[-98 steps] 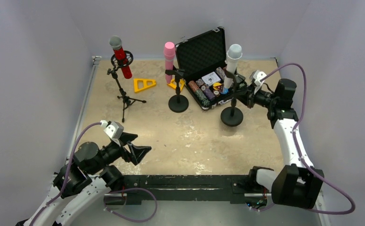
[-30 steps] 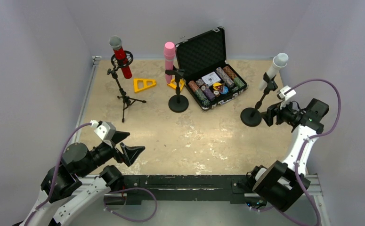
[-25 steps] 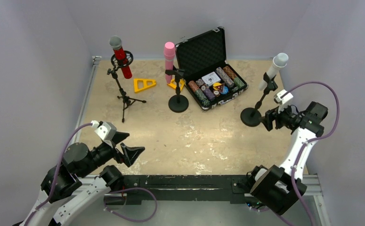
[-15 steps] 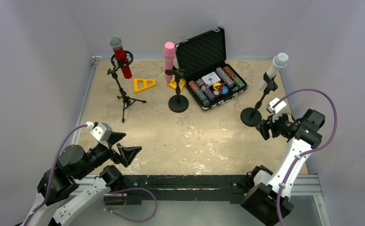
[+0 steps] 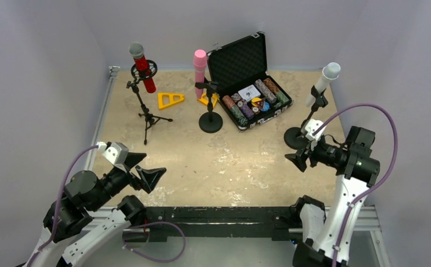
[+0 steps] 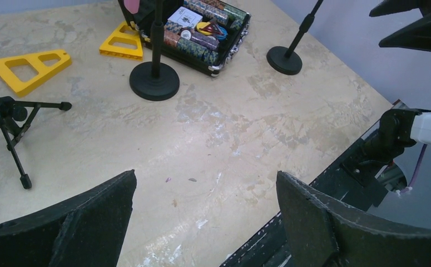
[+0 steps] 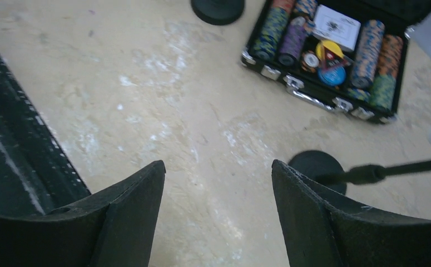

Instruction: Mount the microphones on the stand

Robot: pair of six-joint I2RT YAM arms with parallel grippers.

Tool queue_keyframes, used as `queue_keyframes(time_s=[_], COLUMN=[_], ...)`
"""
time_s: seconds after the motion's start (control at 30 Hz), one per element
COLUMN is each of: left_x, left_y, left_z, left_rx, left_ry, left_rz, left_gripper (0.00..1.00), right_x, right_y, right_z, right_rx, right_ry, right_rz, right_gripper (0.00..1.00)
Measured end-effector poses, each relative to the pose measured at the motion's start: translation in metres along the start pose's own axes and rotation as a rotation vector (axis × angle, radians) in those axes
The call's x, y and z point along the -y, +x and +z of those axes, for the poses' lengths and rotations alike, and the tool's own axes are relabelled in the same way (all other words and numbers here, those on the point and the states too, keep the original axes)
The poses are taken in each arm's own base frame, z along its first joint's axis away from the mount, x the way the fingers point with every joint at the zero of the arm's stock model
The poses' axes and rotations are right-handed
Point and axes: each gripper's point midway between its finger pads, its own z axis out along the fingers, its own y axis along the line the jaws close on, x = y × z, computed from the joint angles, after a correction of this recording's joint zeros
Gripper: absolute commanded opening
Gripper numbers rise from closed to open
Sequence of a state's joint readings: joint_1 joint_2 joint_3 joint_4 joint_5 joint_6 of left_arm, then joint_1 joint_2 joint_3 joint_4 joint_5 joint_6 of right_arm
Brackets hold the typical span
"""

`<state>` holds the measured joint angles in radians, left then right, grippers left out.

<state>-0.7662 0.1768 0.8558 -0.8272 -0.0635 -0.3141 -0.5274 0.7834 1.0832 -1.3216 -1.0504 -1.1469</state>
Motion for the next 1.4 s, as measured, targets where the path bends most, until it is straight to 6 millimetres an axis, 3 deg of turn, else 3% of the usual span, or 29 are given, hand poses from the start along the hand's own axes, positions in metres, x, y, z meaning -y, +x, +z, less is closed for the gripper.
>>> queue_keyframes(time_s=[0.2,0.4,0.7,1.07,1.4], left_x=[-0.004,-0.009,0.005,0.016,0.023], left_y=[-0.006,-0.02,-0.078,-0.087,-0.097], left_z=[0.018,0.035,0.036,0.032,0.025], left_rx=[-0.017,-0.049,0.052,0.066,0.084], left_ry=[-0.045,-0.107,-0.09,-0.039,-0.003], left_rz=[0.003,0.021,0.019,0.005,0.003], left_gripper=[0.99,1.0,1.0,0.99,1.0], right_x=[-0.051,-0.07,-0.058,-0.029,-0.011], right_y=[-0.04,-0.07,-0.095,-0.139,-0.152], right_z=[0.009,0.012,0.025,0.017,0.013], right_rx=[0.11,0.17,0.173,0.306,0.358], right_ry=[-0.18,-0.292,-0.305,-0.112,-0.008], right_rz=[-0.062,-0.039,0.064,0.237,0.321], right_gripper=[0.75,0.75,0.81,0.94,0.96])
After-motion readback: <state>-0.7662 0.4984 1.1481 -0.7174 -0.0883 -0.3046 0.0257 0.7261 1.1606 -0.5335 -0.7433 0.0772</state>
